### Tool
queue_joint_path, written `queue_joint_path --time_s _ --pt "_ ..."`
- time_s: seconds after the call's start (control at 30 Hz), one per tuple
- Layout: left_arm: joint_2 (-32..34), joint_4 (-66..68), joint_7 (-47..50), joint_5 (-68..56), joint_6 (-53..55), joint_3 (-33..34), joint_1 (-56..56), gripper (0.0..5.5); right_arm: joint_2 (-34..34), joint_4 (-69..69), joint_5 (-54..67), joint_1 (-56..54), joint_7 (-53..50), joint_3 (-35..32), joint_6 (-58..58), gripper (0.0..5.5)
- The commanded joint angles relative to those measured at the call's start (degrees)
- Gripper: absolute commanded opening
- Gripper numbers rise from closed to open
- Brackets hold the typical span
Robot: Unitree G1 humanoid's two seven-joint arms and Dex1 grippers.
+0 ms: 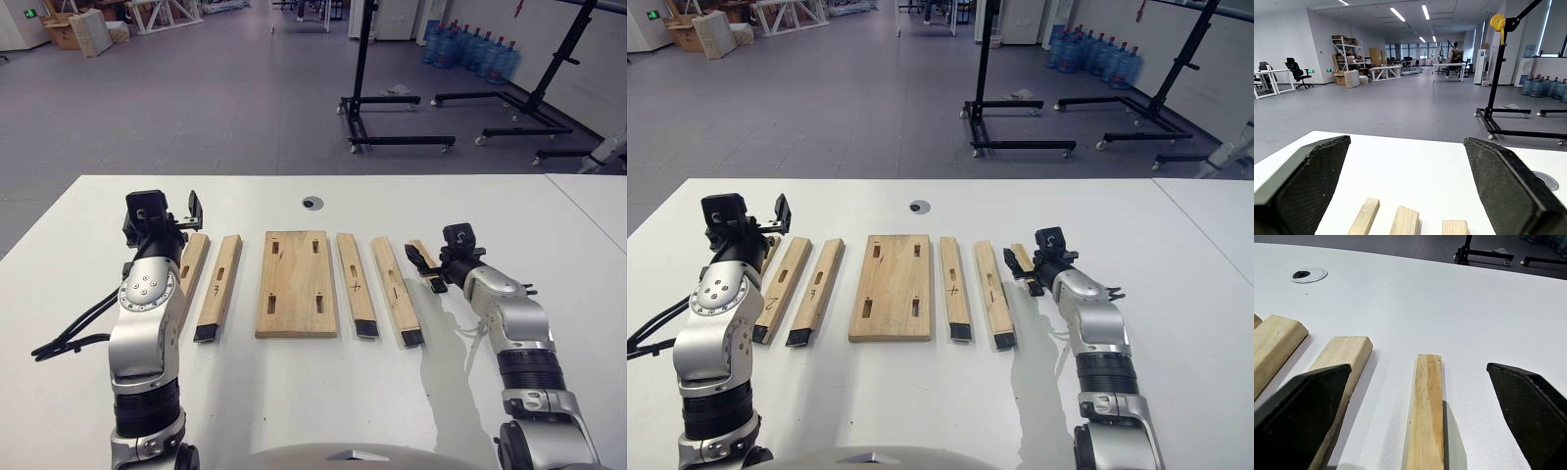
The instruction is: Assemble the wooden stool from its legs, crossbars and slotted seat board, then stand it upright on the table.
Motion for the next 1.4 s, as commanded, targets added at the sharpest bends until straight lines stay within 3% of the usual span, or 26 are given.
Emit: queue_joint_path --time_s 0.03,0.23,0.4,0.73,1.07,1.23,1.4 --pt "0.5 0.66 -0.28 0.2 0.21 -0.29 -0.79 4.25 -0.84 -0.03 -1.53 1.05 0.39 0.95 0.36 5.11" --pt "0.62 1.87 -0.3 0.34 -0.17 -0.95 -2.07 4.25 -2.52 -1.31 -3.18 5.9 2.54 3.02 2.96 5.11" --pt "0.03 2.03 0.32 0.34 -0.4 -1.0 -1.87 4.25 -2.91 2.66 -2.34 4.03 1.33 0.41 4.25 5.11" --pt "-0.65 2.22 0.95 0.42 -1.12 -1.15 -1.69 4.29 -1.91 1.67 -1.92 3.11 2.19 2.24 10.5 3.19" --pt "-0.84 3.93 0.6 -0.51 -1.22 -0.48 -3.49 4.29 -1.89 3.71 -2.96 2.99 1.16 2.36 8.04 1.4" --pt "-0.16 5.27 -1.55 -2.85 0.81 0.03 -5.54 4.29 -1.93 4.38 -2.14 1.4 0.8 0.55 6.61 1.3" --pt "-1.67 6.21 -8.32 -18.48 13.54 5.97 -10.58 4.29 -1.64 -0.28 2.14 -2.98 0.36 -6.51 0.28 1.3"
